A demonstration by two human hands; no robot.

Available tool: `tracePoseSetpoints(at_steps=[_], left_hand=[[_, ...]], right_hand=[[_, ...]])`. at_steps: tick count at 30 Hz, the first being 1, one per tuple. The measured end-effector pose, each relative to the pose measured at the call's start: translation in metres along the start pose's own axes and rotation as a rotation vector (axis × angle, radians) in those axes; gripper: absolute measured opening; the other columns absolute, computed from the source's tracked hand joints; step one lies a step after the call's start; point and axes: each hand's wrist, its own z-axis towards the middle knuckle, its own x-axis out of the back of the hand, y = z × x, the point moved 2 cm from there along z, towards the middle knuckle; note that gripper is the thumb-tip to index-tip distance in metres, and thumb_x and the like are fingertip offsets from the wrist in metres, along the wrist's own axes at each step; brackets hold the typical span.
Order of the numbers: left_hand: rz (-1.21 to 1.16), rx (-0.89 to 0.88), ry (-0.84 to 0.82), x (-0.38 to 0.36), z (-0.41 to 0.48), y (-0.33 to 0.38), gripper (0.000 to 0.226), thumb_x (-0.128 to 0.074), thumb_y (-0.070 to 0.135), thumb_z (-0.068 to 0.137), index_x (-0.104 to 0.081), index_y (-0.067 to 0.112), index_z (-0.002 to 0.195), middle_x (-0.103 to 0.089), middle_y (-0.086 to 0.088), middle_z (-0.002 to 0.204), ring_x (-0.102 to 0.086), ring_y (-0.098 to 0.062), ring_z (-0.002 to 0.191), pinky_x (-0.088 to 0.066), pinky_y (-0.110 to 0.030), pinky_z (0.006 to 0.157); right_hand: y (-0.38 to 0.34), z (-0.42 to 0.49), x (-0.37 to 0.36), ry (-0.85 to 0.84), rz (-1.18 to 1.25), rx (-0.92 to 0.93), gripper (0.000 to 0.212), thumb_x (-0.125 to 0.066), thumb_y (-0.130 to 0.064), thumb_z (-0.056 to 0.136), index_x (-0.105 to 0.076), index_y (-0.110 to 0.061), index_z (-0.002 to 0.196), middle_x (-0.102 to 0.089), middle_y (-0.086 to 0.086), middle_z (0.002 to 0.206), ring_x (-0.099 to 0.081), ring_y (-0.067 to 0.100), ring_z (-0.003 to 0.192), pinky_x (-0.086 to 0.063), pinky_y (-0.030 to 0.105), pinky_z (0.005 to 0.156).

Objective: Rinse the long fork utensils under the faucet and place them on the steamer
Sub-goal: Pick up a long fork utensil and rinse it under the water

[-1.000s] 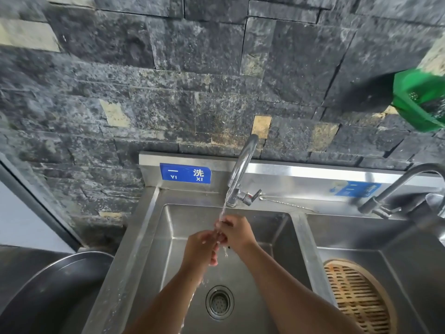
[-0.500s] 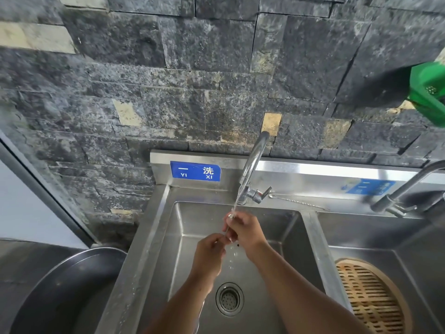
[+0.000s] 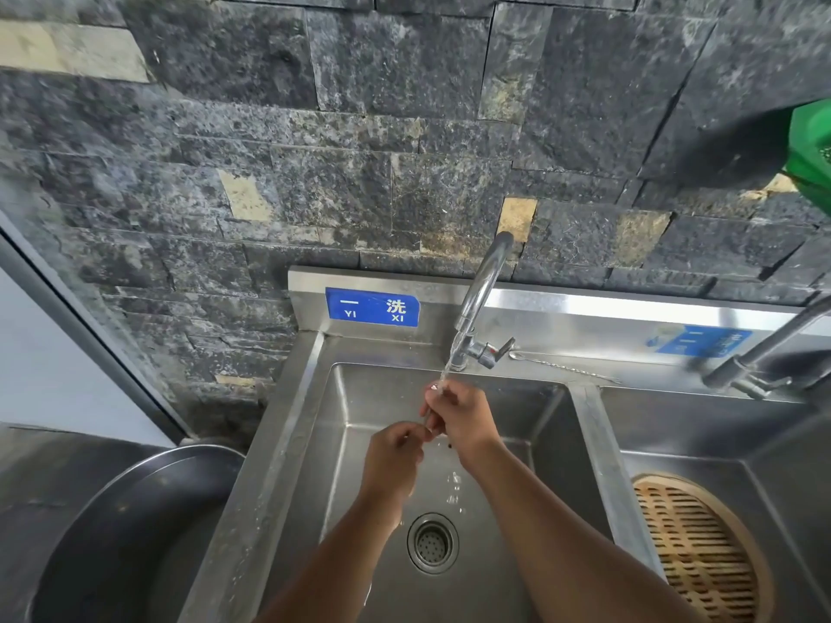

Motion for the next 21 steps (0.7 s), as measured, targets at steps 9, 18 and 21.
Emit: tracePoseSetpoints(at_steps=[9, 18, 21], left_hand=[[0.035, -0.134, 0.005, -0.006, 0.002, 0.02, 0.025, -0.054, 0.013, 0.088, -0.066, 0.01, 0.067, -0.047, 0.006, 0.048, -0.036, -0.014, 0.045, -0.027, -0.027, 0.047], [0.042, -0.251, -0.013, -0.034, 0.014, 0.055, 0.041, -0.046, 0.025, 0.104, -0.058, 0.019, 0.065, -0.053, 0.012, 0.041, -0.044, 0.0, 0.039, -0.034, -0.02, 0.045], [0.039, -0.319, 0.001, -0.04, 0.015, 0.063, 0.033, -0.047, 0.023, 0.104, -0.063, 0.015, 0.076, -0.053, 0.012, 0.045, -0.044, 0.001, 0.041, -0.033, -0.017, 0.047]], right_hand=[[-0.005, 0.005, 0.0, 0.14, 0.027, -0.055, 0.033, -0.053, -0.027, 0.099, -0.074, -0.011, 0.08, -0.055, 0.007, 0.054, -0.044, 0.018, 0.045, -0.042, 0.03, 0.049], [-0.028, 0.019, 0.017, 0.058, -0.156, 0.07, 0.029, -0.058, -0.015, 0.096, -0.064, -0.006, 0.069, -0.059, 0.008, 0.056, -0.049, 0.018, 0.047, -0.038, 0.024, 0.044], [-0.036, 0.028, 0.025, 0.067, -0.141, 0.052, 0.031, -0.055, -0.013, 0.097, -0.062, -0.001, 0.07, -0.059, 0.008, 0.058, -0.047, 0.018, 0.048, -0.036, 0.022, 0.041]])
